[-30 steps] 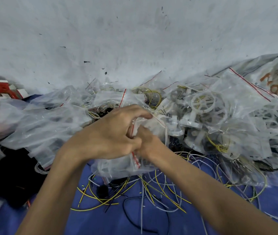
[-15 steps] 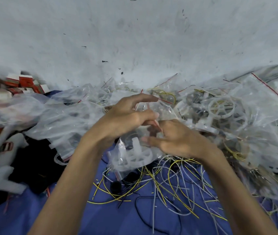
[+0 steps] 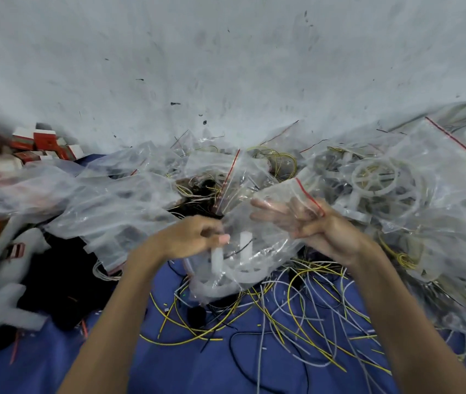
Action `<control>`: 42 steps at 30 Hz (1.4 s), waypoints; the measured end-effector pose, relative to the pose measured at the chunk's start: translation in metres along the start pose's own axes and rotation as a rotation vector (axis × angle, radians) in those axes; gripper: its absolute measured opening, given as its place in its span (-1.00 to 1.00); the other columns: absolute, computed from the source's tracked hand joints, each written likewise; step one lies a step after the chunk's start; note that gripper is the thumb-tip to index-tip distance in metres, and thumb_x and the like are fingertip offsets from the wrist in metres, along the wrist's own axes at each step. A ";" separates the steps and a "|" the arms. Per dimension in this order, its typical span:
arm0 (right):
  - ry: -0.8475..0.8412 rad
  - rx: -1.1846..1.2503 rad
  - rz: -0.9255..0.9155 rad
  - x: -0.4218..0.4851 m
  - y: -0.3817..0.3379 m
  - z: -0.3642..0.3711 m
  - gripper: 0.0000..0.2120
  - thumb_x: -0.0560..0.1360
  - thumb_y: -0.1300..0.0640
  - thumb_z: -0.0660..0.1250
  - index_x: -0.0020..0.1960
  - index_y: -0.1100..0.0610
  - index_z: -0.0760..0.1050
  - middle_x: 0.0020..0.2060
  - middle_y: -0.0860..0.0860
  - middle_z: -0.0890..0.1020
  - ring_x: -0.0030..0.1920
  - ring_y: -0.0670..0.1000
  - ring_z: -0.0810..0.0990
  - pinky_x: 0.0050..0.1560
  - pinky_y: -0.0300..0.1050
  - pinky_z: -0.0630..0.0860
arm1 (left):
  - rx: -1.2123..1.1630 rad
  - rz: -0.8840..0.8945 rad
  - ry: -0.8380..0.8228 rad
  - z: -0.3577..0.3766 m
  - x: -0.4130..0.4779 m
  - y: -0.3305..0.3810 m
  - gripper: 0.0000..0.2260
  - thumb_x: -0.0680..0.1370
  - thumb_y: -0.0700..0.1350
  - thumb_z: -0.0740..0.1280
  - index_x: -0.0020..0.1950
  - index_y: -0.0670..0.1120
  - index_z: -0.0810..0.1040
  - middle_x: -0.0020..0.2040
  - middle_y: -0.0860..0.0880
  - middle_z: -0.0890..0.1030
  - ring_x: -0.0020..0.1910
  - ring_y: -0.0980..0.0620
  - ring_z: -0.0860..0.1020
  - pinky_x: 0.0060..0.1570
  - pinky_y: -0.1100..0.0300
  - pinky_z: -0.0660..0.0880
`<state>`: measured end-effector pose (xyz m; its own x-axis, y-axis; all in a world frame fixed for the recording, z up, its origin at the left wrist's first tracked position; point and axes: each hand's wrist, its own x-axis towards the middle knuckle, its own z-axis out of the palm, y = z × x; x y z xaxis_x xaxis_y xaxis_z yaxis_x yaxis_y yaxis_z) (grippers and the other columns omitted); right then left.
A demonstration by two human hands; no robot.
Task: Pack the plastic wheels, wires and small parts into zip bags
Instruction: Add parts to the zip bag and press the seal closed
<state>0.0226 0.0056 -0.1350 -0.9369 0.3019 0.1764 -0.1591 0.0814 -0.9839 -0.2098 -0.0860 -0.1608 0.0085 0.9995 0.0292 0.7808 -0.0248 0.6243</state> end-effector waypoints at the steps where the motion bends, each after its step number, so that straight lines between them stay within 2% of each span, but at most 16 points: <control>1: 0.054 -0.047 0.018 0.000 -0.002 -0.002 -0.50 0.30 0.44 0.17 -0.23 -0.15 0.60 0.34 0.06 0.45 0.38 0.09 0.37 0.38 0.02 0.22 | 0.027 0.025 0.060 -0.006 -0.004 0.003 -0.80 0.56 -0.09 0.30 -0.27 0.00 0.47 -0.33 0.05 0.46 -0.31 0.14 0.40 -0.20 0.22 0.33; 4: 0.235 -0.332 0.138 0.002 -0.008 -0.006 -0.62 0.29 0.11 0.45 0.03 -0.23 0.53 0.38 -0.06 0.40 0.39 -0.03 0.34 0.40 0.10 0.18 | 0.103 0.069 0.224 -0.036 -0.022 0.004 -0.78 0.53 -0.10 0.34 -0.32 0.03 0.46 -0.39 0.11 0.50 -0.34 0.21 0.40 -0.21 0.19 0.35; 8: 0.080 -0.816 0.173 0.010 -0.005 -0.003 -0.86 0.40 -0.02 0.42 -0.19 -0.27 0.53 0.49 -0.23 0.00 0.50 -0.07 -0.03 0.43 0.07 -0.07 | 0.333 -0.091 0.143 -0.069 -0.048 -0.015 -0.81 0.47 -0.12 0.41 -0.33 0.02 0.50 -0.42 0.10 0.51 -0.37 0.17 0.44 -0.24 0.26 0.36; 11: 0.030 -0.871 0.275 0.004 0.002 -0.013 -0.85 0.41 0.08 0.44 -0.03 -0.05 0.57 0.35 -0.16 0.39 0.33 -0.14 0.39 0.35 -0.11 0.30 | 0.388 -0.315 -0.036 -0.068 -0.054 -0.023 -0.78 0.44 -0.26 0.38 -0.11 0.08 0.57 -0.27 0.17 0.57 -0.30 0.29 0.48 -0.20 0.38 0.39; 13: 0.125 -0.863 0.304 0.000 0.007 -0.024 -0.88 0.40 0.17 0.46 -0.10 0.01 0.57 -0.03 -0.15 0.63 -0.05 -0.19 0.61 0.00 -0.33 0.50 | 0.310 -0.320 0.007 -0.065 -0.049 -0.022 -0.70 0.44 -0.26 0.39 0.03 0.11 0.50 -0.09 0.12 0.56 -0.13 0.23 0.52 -0.02 0.27 0.44; 15: 0.260 -0.921 0.265 0.001 0.015 -0.033 -0.90 0.40 0.22 0.45 -0.17 0.05 0.59 -0.25 -0.14 0.64 -0.18 -0.05 0.65 -0.16 -0.32 0.54 | 0.180 -0.174 0.195 -0.057 -0.040 -0.007 -0.72 0.46 -0.06 0.43 0.11 0.14 0.45 0.06 0.06 0.54 0.00 0.15 0.52 0.11 0.15 0.45; 17: 0.279 -0.967 0.267 0.007 0.028 -0.033 -0.95 0.41 0.21 0.45 -0.15 0.09 0.60 -0.25 -0.10 0.63 -0.17 -0.03 0.63 -0.20 -0.41 0.49 | 0.143 0.010 0.328 -0.042 -0.027 0.015 -0.55 0.43 0.26 0.30 0.25 0.10 0.44 0.15 0.06 0.46 0.14 0.10 0.44 0.20 0.10 0.38; 20: 0.121 -1.034 0.307 0.018 0.054 -0.017 -0.89 0.41 0.06 0.46 -0.09 0.05 0.61 -0.22 -0.14 0.58 -0.18 -0.15 0.55 -0.23 -0.40 0.37 | 0.265 0.116 0.281 -0.010 -0.008 0.040 -0.57 0.47 0.33 0.19 0.20 0.13 0.53 0.31 0.05 0.36 0.35 0.06 0.21 0.36 -0.04 0.19; 22: 0.068 -1.056 0.331 0.022 0.065 -0.006 -0.91 0.39 -0.03 0.45 -0.20 -0.07 0.57 -0.25 -0.21 0.52 -0.22 -0.24 0.47 -0.26 -0.41 0.30 | 0.432 0.048 0.182 0.006 0.000 0.044 -0.71 0.50 0.28 0.20 -0.05 0.14 0.59 0.35 0.08 0.33 0.37 0.08 0.17 0.38 -0.10 0.17; 24: 0.070 -1.104 0.345 0.025 0.069 -0.003 -0.83 0.38 -0.08 0.44 -0.33 -0.14 0.50 -0.32 -0.24 0.49 -0.28 -0.26 0.45 -0.32 -0.36 0.31 | 0.497 -0.010 0.178 0.010 0.003 0.040 -0.68 0.50 0.22 0.25 -0.28 0.04 0.55 0.24 0.11 0.41 0.29 0.09 0.28 0.29 -0.02 0.26; 26: 0.050 -1.167 0.389 0.028 0.070 -0.003 -0.93 0.38 -0.04 0.41 -0.17 -0.08 0.56 -0.30 -0.16 0.53 -0.26 -0.12 0.52 -0.29 -0.23 0.45 | 0.485 -0.024 0.243 0.003 0.000 0.036 -0.69 0.49 0.10 0.34 -0.35 -0.06 0.55 0.17 0.11 0.46 0.23 0.08 0.34 0.20 0.05 0.33; 28: 0.017 -1.247 0.424 0.030 0.072 0.002 -0.82 0.39 -0.02 0.37 -0.07 0.03 0.53 -0.28 -0.07 0.52 -0.25 -0.01 0.54 -0.26 -0.15 0.50 | 0.479 -0.053 0.267 -0.009 -0.006 0.034 -0.79 0.45 -0.02 0.38 -0.39 0.03 0.53 0.25 0.06 0.43 0.29 0.04 0.31 0.27 0.04 0.31; 31: -0.003 -1.237 0.389 0.033 0.074 0.008 -0.82 0.42 -0.01 0.38 -0.11 0.10 0.51 -0.34 -0.04 0.49 -0.28 0.02 0.52 -0.27 -0.10 0.48 | 0.483 -0.139 0.206 -0.025 -0.018 0.029 -0.92 0.43 -0.06 0.36 -0.11 0.07 0.62 0.22 -0.05 0.41 0.27 0.00 0.34 0.21 0.19 0.27; 35: 0.010 -0.911 0.440 0.023 0.066 -0.004 -0.81 0.47 0.12 0.39 0.08 0.01 0.58 -0.27 -0.12 0.58 -0.24 -0.16 0.53 -0.16 -0.27 0.47 | 0.411 -0.287 0.087 -0.035 -0.026 0.017 -0.75 0.47 -0.07 0.32 0.12 -0.09 0.56 0.03 -0.03 0.58 -0.03 0.03 0.51 -0.03 0.19 0.43; 40: 0.034 -0.827 0.454 0.018 0.059 -0.011 -0.80 0.50 0.25 0.32 0.00 -0.01 0.62 -0.29 -0.11 0.64 -0.25 -0.23 0.60 -0.18 -0.43 0.47 | 0.346 -0.348 0.355 -0.038 -0.023 0.013 -0.54 0.47 0.22 0.31 -0.34 -0.18 0.59 -0.34 -0.11 0.64 -0.36 -0.01 0.55 -0.27 0.15 0.44; 42: 0.070 -0.805 0.443 0.018 0.055 -0.014 -0.78 0.49 0.29 0.31 -0.05 0.01 0.62 -0.28 -0.09 0.66 -0.24 -0.18 0.62 -0.18 -0.37 0.48 | 0.355 -0.342 0.467 -0.036 -0.023 0.017 -0.72 0.40 0.11 0.43 -0.42 -0.02 0.60 -0.42 0.02 0.60 -0.33 0.02 0.59 -0.34 0.21 0.43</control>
<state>0.0018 0.0283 -0.1854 -0.8352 0.5182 -0.1843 0.4990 0.5732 -0.6500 -0.2192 -0.1104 -0.1233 -0.4835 0.8359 0.2598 0.8503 0.3780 0.3662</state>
